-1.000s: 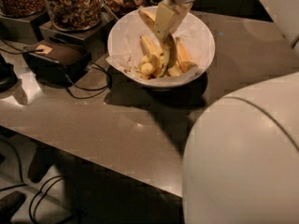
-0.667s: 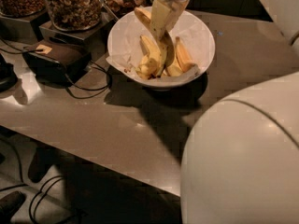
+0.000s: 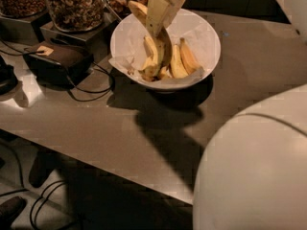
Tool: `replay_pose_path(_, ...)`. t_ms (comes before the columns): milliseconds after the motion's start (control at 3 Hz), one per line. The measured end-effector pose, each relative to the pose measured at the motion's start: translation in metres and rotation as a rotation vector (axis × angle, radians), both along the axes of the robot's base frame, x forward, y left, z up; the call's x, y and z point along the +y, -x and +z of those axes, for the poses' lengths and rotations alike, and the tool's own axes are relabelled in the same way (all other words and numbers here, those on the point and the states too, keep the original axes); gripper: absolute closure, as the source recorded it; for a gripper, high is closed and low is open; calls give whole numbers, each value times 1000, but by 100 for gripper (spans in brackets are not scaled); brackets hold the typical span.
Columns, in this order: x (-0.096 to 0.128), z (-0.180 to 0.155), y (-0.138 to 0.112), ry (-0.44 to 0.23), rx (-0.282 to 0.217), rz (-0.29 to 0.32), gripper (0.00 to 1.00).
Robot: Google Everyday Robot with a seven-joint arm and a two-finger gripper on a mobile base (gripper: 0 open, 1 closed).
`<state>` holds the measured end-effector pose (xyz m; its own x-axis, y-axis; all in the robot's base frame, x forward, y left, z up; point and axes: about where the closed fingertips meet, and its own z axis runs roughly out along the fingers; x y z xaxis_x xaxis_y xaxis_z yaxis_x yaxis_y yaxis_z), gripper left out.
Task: Pick banana from white bowl
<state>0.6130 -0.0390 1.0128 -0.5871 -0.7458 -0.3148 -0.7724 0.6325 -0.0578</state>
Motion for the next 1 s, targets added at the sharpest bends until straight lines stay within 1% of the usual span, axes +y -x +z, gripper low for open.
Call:
replay_pose_path(333,5,4,9,18,-9,22,100)
replay_pose_path(667,-8,1,42,46,19,16,100)
replay_pose_path(1000,-3,4,36,34,-8,25,100)
